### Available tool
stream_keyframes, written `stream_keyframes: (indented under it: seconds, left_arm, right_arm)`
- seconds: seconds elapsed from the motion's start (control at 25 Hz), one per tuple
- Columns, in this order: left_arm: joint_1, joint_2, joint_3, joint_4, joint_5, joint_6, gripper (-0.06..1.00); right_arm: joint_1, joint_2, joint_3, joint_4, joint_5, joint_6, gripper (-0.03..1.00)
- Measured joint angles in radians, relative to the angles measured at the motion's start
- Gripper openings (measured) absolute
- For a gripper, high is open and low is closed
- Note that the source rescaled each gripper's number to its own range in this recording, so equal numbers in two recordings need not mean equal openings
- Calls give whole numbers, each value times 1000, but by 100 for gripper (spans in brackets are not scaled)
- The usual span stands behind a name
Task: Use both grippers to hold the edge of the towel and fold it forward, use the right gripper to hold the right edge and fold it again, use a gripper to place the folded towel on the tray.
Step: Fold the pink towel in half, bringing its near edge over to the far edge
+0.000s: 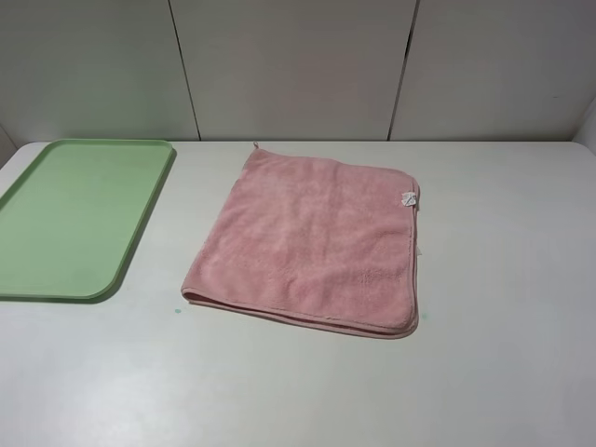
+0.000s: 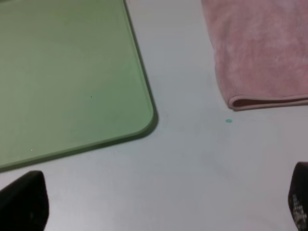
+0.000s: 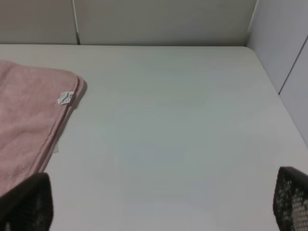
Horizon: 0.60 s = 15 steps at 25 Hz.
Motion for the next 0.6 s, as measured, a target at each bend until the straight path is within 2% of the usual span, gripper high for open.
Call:
stream_keyframes:
  seconds: [0.6]
  left_arm:
    - [0,0,0,0,0,0,100]
  right_arm:
    - [0,0,0,0,0,0,100]
